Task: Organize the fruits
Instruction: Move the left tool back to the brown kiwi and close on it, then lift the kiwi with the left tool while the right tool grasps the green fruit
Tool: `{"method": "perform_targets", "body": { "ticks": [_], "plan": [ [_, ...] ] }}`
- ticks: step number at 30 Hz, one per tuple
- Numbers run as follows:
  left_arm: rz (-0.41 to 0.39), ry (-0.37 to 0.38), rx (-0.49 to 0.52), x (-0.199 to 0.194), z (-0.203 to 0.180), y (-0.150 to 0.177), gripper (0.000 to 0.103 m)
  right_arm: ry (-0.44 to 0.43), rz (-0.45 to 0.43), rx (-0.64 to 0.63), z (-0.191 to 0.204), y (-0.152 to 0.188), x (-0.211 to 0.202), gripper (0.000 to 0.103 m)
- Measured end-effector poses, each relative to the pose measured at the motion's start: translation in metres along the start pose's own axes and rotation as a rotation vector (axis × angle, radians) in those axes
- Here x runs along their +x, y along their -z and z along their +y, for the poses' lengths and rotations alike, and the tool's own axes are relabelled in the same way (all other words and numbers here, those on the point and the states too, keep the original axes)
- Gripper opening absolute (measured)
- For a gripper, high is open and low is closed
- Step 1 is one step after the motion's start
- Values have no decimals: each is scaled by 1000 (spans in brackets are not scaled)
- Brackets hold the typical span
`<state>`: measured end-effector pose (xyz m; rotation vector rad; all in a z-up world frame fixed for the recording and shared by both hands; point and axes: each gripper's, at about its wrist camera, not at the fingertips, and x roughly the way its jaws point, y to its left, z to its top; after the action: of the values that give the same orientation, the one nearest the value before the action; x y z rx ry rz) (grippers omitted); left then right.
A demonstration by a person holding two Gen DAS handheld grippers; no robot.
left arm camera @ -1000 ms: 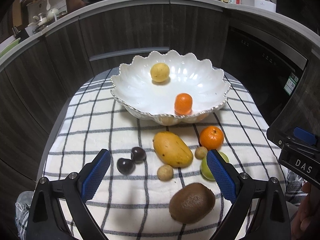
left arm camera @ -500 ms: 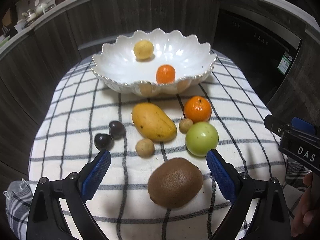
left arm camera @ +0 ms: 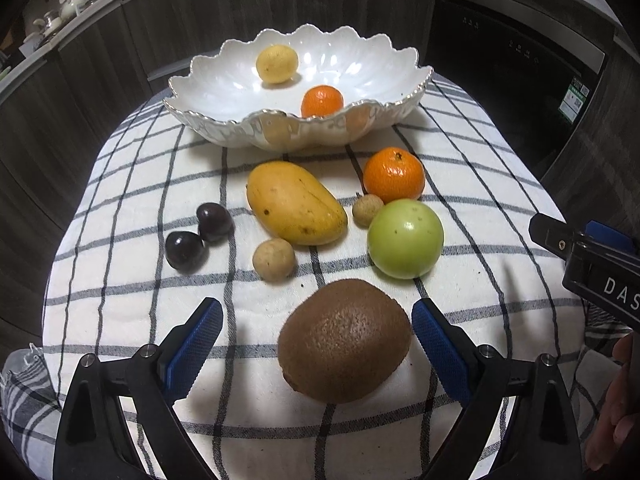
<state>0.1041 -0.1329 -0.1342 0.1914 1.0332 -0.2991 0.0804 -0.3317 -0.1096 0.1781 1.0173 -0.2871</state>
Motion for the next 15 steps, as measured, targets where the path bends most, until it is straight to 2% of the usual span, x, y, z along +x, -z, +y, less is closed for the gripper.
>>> {"method": "perform_targets", "body": {
  "ticks": [5,10,15],
  "plan": [
    [27,13,24,7,-7,6,84,-4,13,1,0,1,3,84],
    [54,45,33,14,-9,10,64,-2,15,-6,1,1,4,84],
    [52,43,51,12,-11,11,63,-4,16,-8,2,1,4,84]
  ]
}}
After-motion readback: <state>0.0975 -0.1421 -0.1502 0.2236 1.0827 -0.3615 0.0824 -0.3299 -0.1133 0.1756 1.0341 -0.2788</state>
